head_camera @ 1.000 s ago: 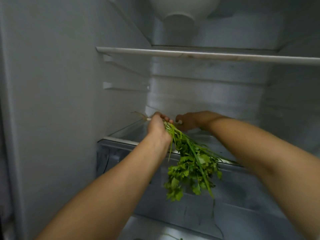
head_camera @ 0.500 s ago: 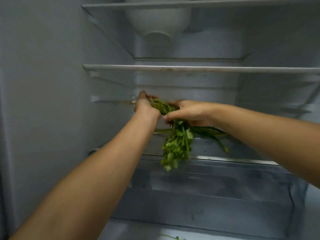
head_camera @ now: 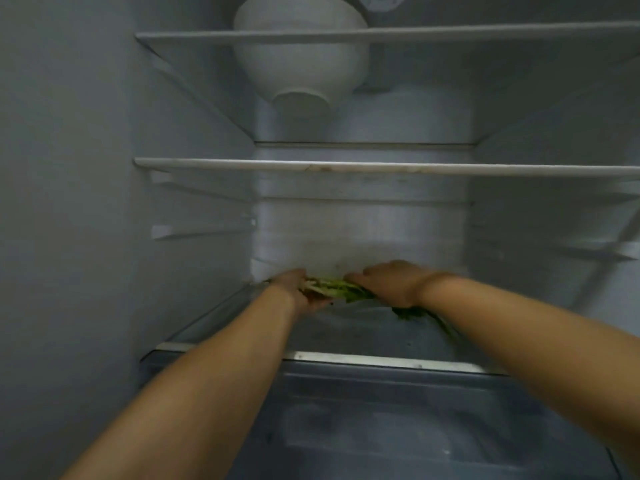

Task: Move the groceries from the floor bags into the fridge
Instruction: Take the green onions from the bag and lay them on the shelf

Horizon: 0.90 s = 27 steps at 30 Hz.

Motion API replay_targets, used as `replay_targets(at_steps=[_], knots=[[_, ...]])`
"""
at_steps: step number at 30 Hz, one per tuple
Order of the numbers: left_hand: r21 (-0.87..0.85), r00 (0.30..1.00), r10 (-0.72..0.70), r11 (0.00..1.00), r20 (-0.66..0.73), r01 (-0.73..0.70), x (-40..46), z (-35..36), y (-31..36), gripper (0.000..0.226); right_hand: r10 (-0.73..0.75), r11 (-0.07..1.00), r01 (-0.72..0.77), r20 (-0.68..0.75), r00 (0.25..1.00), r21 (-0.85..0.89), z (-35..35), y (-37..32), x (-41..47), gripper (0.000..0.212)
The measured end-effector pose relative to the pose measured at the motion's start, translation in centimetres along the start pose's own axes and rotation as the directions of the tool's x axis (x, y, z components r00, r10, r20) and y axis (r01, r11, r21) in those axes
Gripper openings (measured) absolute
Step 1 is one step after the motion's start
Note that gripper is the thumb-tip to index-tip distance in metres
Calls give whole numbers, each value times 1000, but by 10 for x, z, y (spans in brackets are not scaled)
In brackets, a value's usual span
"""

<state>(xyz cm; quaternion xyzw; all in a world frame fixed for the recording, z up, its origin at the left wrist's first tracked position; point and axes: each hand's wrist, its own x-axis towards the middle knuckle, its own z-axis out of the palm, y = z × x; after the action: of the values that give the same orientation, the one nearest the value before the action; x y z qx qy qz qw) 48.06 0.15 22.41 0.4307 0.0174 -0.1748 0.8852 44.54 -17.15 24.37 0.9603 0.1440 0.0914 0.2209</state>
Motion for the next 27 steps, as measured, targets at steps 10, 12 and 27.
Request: replay_targets(at_steps=[10,12,27], knots=[[161,883,354,934,-308,-318,10,-9,9,41,75,985,-91,111,991,147,4,-15,19,55],[241,868,388,915,-311,-323,8,-14,12,51,105,963,-138,150,983,233,-8,-11,11,76],[753,703,671,333,234,-568,-57,11,-8,25,436,848,-280,-292,851,450,-13,-41,-114,33]])
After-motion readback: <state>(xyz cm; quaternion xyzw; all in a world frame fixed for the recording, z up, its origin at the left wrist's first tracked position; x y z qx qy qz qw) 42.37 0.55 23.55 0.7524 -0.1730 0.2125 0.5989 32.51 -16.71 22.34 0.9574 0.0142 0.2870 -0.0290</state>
